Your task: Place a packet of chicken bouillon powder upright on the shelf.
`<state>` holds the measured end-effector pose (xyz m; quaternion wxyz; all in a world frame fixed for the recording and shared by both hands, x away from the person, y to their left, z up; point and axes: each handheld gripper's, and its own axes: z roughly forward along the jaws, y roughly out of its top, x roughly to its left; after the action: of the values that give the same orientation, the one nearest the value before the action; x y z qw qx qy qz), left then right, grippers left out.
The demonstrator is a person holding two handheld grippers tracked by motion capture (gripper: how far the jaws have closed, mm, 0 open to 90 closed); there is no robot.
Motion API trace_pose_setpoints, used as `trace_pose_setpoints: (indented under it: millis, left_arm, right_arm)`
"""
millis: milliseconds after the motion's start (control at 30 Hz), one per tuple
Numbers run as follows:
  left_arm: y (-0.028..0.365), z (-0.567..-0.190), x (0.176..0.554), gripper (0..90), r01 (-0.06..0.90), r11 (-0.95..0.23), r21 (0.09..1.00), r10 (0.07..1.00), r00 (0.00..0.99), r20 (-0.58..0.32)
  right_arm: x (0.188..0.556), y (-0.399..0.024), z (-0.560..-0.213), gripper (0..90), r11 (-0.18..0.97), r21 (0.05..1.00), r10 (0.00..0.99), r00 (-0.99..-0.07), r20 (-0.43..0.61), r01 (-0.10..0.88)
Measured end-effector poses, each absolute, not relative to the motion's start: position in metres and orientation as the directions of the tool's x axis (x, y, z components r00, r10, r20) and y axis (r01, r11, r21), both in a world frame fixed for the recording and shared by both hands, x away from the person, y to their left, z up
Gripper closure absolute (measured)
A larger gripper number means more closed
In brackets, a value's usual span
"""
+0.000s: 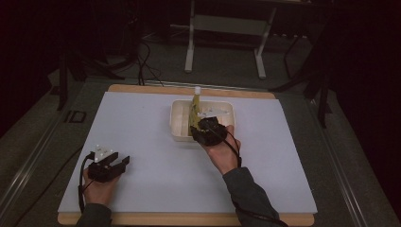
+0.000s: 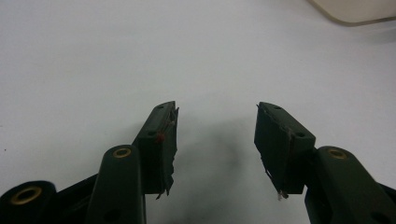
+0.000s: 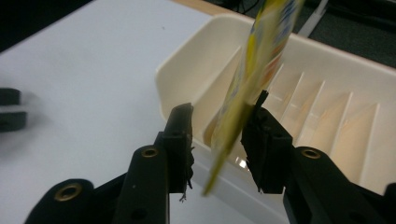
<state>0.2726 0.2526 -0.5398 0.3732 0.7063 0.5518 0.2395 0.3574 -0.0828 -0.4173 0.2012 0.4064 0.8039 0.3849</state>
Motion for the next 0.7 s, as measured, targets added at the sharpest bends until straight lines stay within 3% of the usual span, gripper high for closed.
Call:
trace_pose_setpoints:
  millis: [133, 267, 367, 700]
  left_arm:
    - [0.253, -0.54, 0.273, 48.5, 0.6, -0.11, 0.793, 0.958, 0.276, -0.076]
    - [0.253, -0.54, 0.273, 48.5, 0.599, -0.109, 0.793, 0.958, 0.276, -0.077]
    - [0.253, -0.54, 0.273, 48.5, 0.599, -0.111, 0.793, 0.958, 0.277, -0.075]
    - [0.253, -0.54, 0.273, 48.5, 0.599, -0.111, 0.793, 0.958, 0.278, -0.076]
  right_arm:
    - [0.36, -0.081, -0.432, 67.5, 0.364, 0.772, 0.82, -0.573, -0.001, 0.52]
    - [0.363, -0.081, -0.437, 82.6, 0.355, 0.764, 0.835, -0.55, 0.0, 0.539]
    - [0.364, -0.083, -0.432, 88.2, 0.335, 0.772, 0.84, -0.543, 0.015, 0.54]
    - [0.374, -0.083, -0.413, 88.9, 0.278, 0.794, 0.853, -0.519, 0.055, 0.541]
